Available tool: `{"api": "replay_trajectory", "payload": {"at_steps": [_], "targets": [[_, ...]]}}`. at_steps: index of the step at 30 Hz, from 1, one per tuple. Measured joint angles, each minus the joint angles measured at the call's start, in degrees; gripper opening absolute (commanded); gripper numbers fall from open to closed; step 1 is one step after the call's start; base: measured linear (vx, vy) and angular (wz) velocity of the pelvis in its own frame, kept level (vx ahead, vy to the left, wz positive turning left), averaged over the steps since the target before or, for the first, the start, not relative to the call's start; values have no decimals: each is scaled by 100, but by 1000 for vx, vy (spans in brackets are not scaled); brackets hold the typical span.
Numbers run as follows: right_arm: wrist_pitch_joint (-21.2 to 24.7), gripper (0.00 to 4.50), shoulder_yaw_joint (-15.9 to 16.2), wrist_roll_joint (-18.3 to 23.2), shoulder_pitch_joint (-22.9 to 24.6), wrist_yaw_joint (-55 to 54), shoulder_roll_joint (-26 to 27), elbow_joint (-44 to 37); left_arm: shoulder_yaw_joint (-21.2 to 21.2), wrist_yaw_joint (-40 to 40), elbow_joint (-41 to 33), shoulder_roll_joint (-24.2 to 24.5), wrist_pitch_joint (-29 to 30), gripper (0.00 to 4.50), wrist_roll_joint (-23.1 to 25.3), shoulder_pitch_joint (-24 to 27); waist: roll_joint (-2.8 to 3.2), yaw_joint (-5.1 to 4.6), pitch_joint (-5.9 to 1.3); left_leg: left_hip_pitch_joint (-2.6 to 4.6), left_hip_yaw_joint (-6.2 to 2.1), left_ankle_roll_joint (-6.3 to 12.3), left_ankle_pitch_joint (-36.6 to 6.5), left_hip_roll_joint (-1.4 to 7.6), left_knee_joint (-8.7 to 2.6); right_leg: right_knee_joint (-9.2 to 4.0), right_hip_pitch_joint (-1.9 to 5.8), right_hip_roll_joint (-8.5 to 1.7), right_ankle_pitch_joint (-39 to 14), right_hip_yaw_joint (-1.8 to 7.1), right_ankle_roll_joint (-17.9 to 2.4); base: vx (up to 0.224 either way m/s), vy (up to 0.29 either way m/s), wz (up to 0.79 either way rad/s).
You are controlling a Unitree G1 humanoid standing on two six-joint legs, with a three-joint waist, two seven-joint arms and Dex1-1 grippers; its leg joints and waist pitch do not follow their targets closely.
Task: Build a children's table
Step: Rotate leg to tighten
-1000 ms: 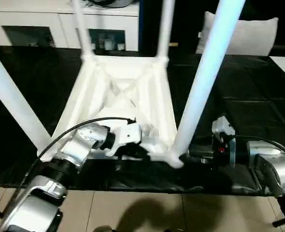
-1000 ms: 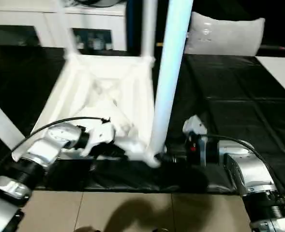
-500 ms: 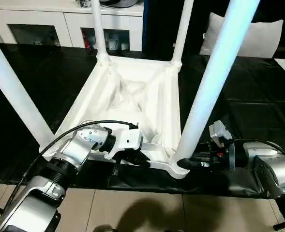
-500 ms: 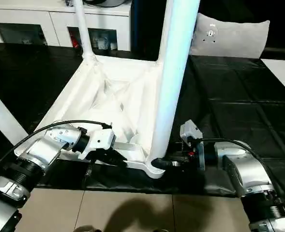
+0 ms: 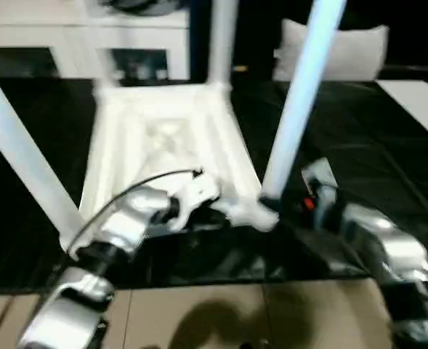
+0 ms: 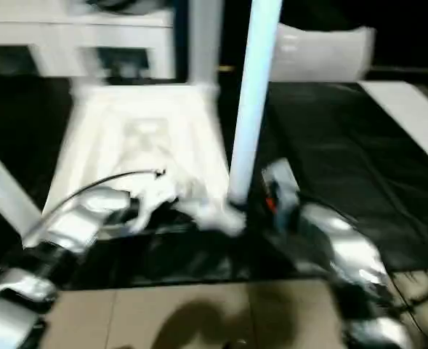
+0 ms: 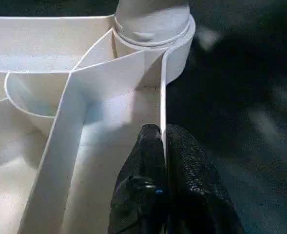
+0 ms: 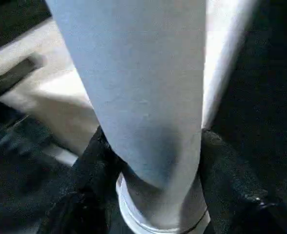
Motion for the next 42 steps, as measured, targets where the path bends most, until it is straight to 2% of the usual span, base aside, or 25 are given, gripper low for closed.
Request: {"api": "replay_trajectory", "payload": {"at_steps": [3,7,8,9,11,14,18,20,22,23,25,30,35,42], "targets": [[-79,204,-283,-132,-358,-1115,413,412,121,827,346,-460,251,0,105,-257,2,7,-1,-6,-3,1,-2,-1,-1,2,-9,4,8,4,-1,0,0,0],[-206,204,-451,-182,-490,-1660,603,564,142,1323,441,-743,391,0,148,-375,15,59,-9,-41,-3,15,-11,0,-22,1,-32,6,18,3,-19,0,0,0],[-335,256,-437,-232,-462,-1625,594,576,143,1374,441,-771,387,0,168,-384,24,75,-14,-51,-3,22,-11,0,-24,1,-43,6,16,3,-23,0,0,0],[-465,269,-424,-261,-416,-1581,582,579,140,1377,439,-784,378,0,176,-387,28,91,-15,-57,-2,38,-5,0,-25,0,-49,6,14,3,-25,0,0,0],[-529,269,-431,-231,-382,-1484,589,577,135,1372,439,-783,364,0,179,-387,33,100,-15,-59,-1,49,-1,0,-25,1,-51,6,13,4,-26,0,0,0],[-557,305,-481,-109,-304,-1327,580,550,104,1252,454,-706,257,0,181,-376,33,110,-15,-53,0,38,-7,1,-23,1,-48,6,16,4,-30,0,0,0],[-666,344,-379,-17,-142,-835,357,498,28,970,463,-506,17,0,181,-346,35,127,-14,-47,0,20,-16,1,-22,2,-44,6,16,4,-27,0,0,0],[-746,344,-314,15,-29,-407,114,475,-13,763,451,-369,-143,0,181,-313,40,152,-12,-46,1,19,-16,1,-21,2,-42,6,16,5,-27,0,0,0],[-791,361,-195,48,106,119,-167,398,-51,498,420,-222,-337,0,175,-266,41,166,-13,-45,0,20,-16,1,-21,2,-41,6,16,5,-26,0,0,0],[-801,383,-177,48,152,331,-311,396,-52,337,415,-135,-435,0,160,-248,41,172,-13,-46,0,20,-15,2,-21,3,-42,6,17,5,-28,0,0,0],[-850,392,-107,47,188,676,-535,378,-60,120,416,-20,-592,0,132,-215,41,178,-13,-47,1,20,-15,2,-20,4,-43,7,17,5,-28,0,0,0],[-1023,392,61,38,202,1469,-1089,326,-147,-628,413,355,-1058,0,-49,-121,37,211,-11,-47,0,20,-16,2,-15,4,-39,6,17,4,-27,0,0,0],[-1278,392,300,61,271,2530,-1489,329,-293,-1364,413,672,-1509,0,-105,-95,37,352,-11,-45,0,22,-16,3,-11,3,-41,5,19,3,-32,0,0,0],[-1297,320,532,293,329,3331,-1580,270,-380,-2029,399,868,-1739,0,-229,-66,35,449,-10,-34,0,24,-16,4,-7,5,-40,3,21,3,-34,0,0,0]]}}
